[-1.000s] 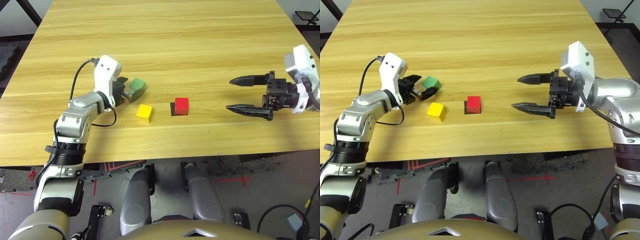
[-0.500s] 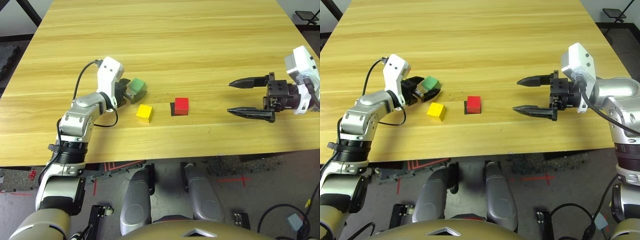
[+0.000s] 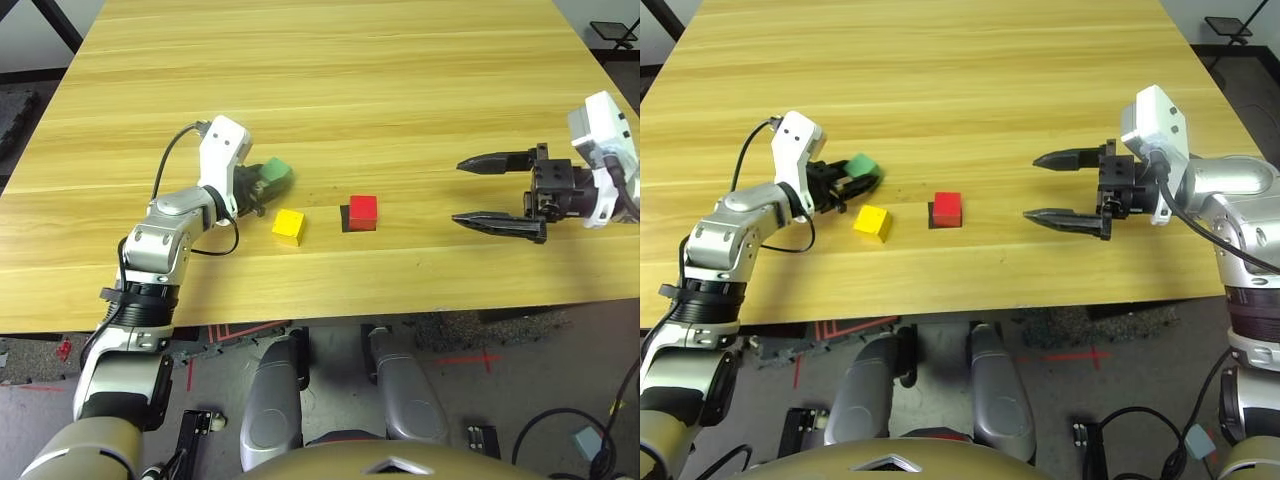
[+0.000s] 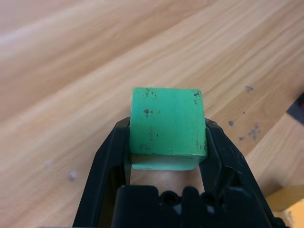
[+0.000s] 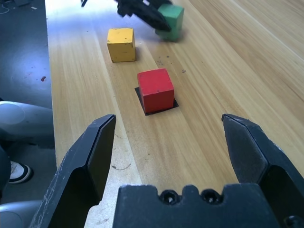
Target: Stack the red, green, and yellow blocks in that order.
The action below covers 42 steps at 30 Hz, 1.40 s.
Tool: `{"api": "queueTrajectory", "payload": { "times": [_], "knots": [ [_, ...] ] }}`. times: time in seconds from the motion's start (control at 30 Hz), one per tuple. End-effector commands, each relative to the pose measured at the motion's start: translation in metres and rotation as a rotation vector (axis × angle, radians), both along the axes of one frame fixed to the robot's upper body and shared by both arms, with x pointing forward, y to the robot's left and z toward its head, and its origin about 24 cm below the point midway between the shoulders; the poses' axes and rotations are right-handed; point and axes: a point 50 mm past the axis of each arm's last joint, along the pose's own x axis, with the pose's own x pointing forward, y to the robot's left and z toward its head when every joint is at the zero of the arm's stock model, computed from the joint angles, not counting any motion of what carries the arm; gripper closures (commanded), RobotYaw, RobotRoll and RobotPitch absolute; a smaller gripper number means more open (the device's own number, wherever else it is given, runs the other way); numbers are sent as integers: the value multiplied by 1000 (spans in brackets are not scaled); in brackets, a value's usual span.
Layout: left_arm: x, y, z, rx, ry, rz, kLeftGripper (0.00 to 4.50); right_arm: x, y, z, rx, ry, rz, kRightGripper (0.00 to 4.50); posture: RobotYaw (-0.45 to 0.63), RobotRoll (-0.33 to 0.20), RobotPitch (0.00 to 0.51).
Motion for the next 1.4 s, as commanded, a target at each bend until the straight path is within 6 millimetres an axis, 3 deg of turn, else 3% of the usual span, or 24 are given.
{"api": "queueTrajectory", "payload": {
  "times": [0.03, 0.27, 0.57, 0.93, 1.4],
  "knots": [
    [-7, -11, 26, -16, -62, -91, 2414, 2, 2, -3, -7, 3, 14, 0, 271, 36, 244],
    [-35, -56, 50, -65, -67, -385, 2414, 2, 3, -5, -9, 21, 38, 0, 286, 37, 248],
    [-50, -96, 57, -79, -64, -546, 2414, 1, 6, -11, -5, 28, 38, 0, 274, 41, 260],
    [-55, -107, 30, 84, 3, -698, 2414, -2, 7, -9, 4, 20, 28, 0, 251, 41, 265],
    [-43, -116, 21, 46, 34, -703, 2414, -4, 11, -9, 17, 17, 25, 0, 232, 36, 270]
  ]
}}
